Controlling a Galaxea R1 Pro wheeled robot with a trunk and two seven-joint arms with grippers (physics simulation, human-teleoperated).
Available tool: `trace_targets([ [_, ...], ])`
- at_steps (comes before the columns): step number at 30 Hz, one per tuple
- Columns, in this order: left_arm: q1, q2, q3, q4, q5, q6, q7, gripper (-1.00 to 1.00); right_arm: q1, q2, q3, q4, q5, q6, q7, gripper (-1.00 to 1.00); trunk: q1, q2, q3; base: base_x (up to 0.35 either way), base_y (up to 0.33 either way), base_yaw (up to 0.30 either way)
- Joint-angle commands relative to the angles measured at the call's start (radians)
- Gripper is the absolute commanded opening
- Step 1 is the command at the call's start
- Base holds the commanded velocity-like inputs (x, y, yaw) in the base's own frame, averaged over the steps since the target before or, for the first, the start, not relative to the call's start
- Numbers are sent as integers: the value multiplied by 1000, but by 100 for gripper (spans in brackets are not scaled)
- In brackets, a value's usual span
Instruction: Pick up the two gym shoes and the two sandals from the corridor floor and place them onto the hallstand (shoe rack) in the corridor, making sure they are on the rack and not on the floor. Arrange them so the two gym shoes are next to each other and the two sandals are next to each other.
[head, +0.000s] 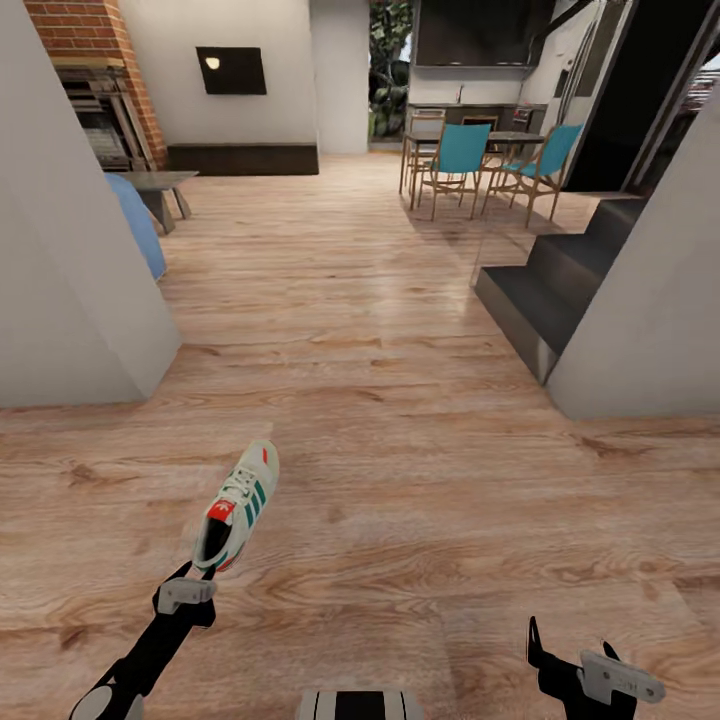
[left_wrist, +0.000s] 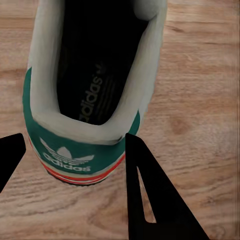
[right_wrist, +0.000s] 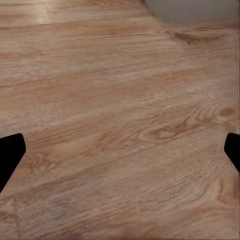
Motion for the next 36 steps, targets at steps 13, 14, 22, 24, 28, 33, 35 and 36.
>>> trace_targets([
  [13,-5,-2,2,21,-8,-17,-5,-100,0,1,0,4,0,-2,-6,100,0,0,8,0,0,-284],
  [14,-5,-3,1,21,-12,-18,-4,-100,0,1,0,4,0,-2,-6,100,0,0,9,0,0,-283],
  [22,-6,-3,0,60,-29,-33,-15,-100,0,1,0,5,1,-2,-6,100,0,0,14,0,0,-283],
  [24,-8,-1,0,73,-29,-53,-20,-100,0,1,0,6,1,-2,-6,100,0,0,16,0,0,-282],
  [28,-8,-2,1,79,-29,-65,-24,-100,0,1,0,6,1,-2,-6,100,0,0,19,0,0,-282],
  [33,-9,-5,0,84,-30,-75,-35,-100,-1,1,0,6,1,-2,-6,100,0,0,22,0,0,-282],
  [35,-9,-5,-1,85,-31,-76,-38,-100,-1,1,0,6,1,-2,-6,100,0,0,24,0,0,-282],
  [36,-9,-5,-1,85,-31,-77,-39,-100,-1,1,0,6,1,-2,-6,100,0,0,24,0,0,-282],
])
